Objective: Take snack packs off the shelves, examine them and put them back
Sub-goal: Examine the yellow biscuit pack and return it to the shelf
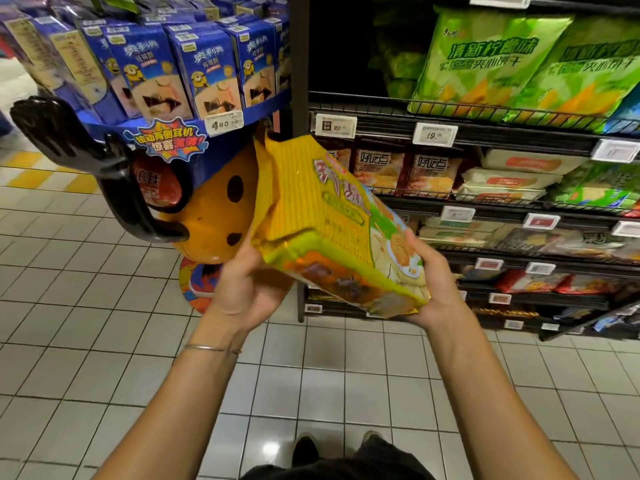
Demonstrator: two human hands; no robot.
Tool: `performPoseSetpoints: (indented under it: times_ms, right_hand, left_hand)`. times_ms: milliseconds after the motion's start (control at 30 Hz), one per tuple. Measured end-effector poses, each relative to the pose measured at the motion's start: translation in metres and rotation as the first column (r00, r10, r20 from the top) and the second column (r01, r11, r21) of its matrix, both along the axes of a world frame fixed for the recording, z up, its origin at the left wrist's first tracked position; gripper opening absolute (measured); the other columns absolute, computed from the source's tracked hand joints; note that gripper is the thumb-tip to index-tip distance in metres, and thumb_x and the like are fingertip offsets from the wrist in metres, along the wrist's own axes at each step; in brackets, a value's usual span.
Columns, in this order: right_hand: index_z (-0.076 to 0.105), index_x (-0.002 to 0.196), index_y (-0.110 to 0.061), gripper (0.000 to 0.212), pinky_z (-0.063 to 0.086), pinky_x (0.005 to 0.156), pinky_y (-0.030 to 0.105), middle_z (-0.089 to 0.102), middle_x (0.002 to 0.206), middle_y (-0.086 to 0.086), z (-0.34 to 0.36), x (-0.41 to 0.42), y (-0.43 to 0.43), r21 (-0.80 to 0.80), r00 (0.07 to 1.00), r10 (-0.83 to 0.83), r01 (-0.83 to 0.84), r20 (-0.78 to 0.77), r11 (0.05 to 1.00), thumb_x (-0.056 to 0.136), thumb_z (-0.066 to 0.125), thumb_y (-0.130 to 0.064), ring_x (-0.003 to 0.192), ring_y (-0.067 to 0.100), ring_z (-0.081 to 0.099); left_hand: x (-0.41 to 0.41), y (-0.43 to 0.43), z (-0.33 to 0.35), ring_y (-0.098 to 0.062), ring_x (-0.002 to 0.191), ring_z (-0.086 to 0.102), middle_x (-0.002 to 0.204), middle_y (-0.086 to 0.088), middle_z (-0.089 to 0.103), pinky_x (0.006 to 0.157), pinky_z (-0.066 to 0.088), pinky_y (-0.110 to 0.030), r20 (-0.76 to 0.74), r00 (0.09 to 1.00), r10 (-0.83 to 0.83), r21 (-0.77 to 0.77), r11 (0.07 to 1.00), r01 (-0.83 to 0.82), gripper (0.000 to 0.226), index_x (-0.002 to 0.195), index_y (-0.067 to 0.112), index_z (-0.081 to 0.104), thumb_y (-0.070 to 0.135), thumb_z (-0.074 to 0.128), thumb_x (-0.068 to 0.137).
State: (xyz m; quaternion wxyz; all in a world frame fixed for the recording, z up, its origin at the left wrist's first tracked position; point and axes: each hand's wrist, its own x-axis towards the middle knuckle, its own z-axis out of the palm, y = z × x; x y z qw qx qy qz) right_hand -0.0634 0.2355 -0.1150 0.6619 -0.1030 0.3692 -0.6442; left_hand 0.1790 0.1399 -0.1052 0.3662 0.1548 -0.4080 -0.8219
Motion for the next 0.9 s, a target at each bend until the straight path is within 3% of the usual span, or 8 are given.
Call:
performPoseSetpoints:
  times_ms: [100, 200, 267, 333, 433, 600, 733, 900]
  right_hand:
    - [0.066, 0.139, -0.018, 0.052, 0.055, 0.098, 0.053, 0.065, 0.14, 0.017, -0.008, 0.023, -0.007, 0.038, 0.992, 0.085, -0.089, 0.092, 0.995, 0.096, 0.064, -0.046, 0.122, 0.038, 0.067]
    - [0.059, 0.146, -0.018, 0.056, 0.046, 0.113, 0.051, 0.061, 0.145, 0.015, -0.017, 0.035, -0.01, 0.087, 0.983, 0.177, -0.182, 0.056, 0.98, 0.101, 0.057, -0.051, 0.128, 0.034, 0.062]
    - [0.061, 0.144, -0.021, 0.061, 0.042, 0.114, 0.053, 0.062, 0.144, 0.014, -0.018, 0.035, -0.009, 0.159, 0.95, 0.304, -0.291, -0.068, 0.943, 0.098, 0.056, -0.06, 0.126, 0.032, 0.062]
    - [0.066, 0.136, -0.03, 0.065, 0.053, 0.1, 0.05, 0.069, 0.135, 0.008, -0.012, 0.032, -0.006, 0.292, 0.856, 0.414, -0.329, -0.309, 0.898, 0.088, 0.059, -0.073, 0.12, 0.028, 0.067]
    - [0.061, 0.138, -0.032, 0.073, 0.05, 0.099, 0.048, 0.074, 0.126, -0.002, -0.009, 0.026, -0.006, 0.294, 0.766, 0.331, -0.193, -0.55, 0.936, 0.081, 0.062, -0.078, 0.124, 0.025, 0.066]
    - [0.048, 0.152, -0.028, 0.074, 0.045, 0.11, 0.049, 0.065, 0.14, -0.001, 0.017, 0.036, -0.014, -0.002, 0.812, 0.212, -0.254, -0.544, 0.967, 0.089, 0.062, -0.065, 0.127, 0.019, 0.063]
    - [0.054, 0.148, -0.021, 0.106, 0.037, 0.12, 0.054, 0.058, 0.149, 0.007, 0.021, 0.047, -0.008, -0.03, 0.851, 0.239, -0.285, -0.467, 0.958, 0.062, 0.083, -0.075, 0.14, 0.029, 0.053]
    - [0.052, 0.149, -0.022, 0.107, 0.041, 0.117, 0.055, 0.06, 0.147, 0.009, 0.017, 0.047, 0.0, -0.05, 0.884, 0.261, -0.303, -0.389, 0.952, 0.059, 0.091, -0.065, 0.139, 0.033, 0.054]
  left_hand:
    - [-0.015, 0.007, 0.0, -0.02, 0.122, 0.068, 0.134, -0.002, 0.07, 0.096, 0.058, -0.039, 0.133, 0.991, -0.002, -0.146, 0.989, 0.021, 0.108, 0.154, 0.013, 0.034, 0.034, 0.097, 0.069]
    - [-0.026, 0.005, 0.012, -0.028, 0.127, 0.062, 0.147, -0.011, 0.054, 0.102, 0.052, -0.056, 0.158, 0.984, 0.08, -0.135, 0.989, -0.059, 0.138, 0.164, 0.012, 0.011, 0.049, 0.098, 0.064]
    - [-0.029, 0.002, 0.015, -0.031, 0.128, 0.06, 0.151, -0.012, 0.051, 0.108, 0.046, -0.061, 0.145, 0.981, 0.132, -0.106, 0.987, -0.117, 0.135, 0.165, 0.017, 0.016, 0.054, 0.096, 0.063]
    - [-0.029, 0.001, 0.016, -0.033, 0.133, 0.059, 0.152, -0.012, 0.054, 0.111, 0.046, -0.061, 0.132, 0.977, 0.167, -0.057, 0.985, -0.161, 0.13, 0.164, 0.015, 0.023, 0.058, 0.094, 0.064]
    - [-0.027, 0.003, 0.013, -0.043, 0.143, 0.048, 0.156, -0.019, 0.051, 0.118, 0.037, -0.066, 0.123, 0.98, 0.155, 0.016, 0.987, -0.158, 0.126, 0.161, 0.013, 0.034, 0.067, 0.09, 0.062]
    - [-0.032, 0.013, 0.007, -0.036, 0.134, 0.06, 0.146, -0.009, 0.063, 0.113, 0.041, -0.068, 0.294, 0.947, 0.128, -0.021, 0.992, -0.127, 0.11, 0.154, 0.027, 0.047, 0.085, 0.074, 0.064]
    - [-0.035, 0.012, 0.002, -0.031, 0.129, 0.065, 0.142, 0.004, 0.067, 0.105, 0.047, -0.069, 0.441, 0.892, 0.096, -0.053, 0.995, -0.081, 0.101, 0.147, 0.049, 0.05, 0.099, 0.06, 0.06]
    - [-0.036, 0.011, 0.002, -0.027, 0.128, 0.065, 0.138, 0.011, 0.069, 0.102, 0.05, -0.067, 0.552, 0.832, 0.054, -0.033, 0.999, -0.044, 0.1, 0.142, 0.058, 0.049, 0.107, 0.047, 0.055]
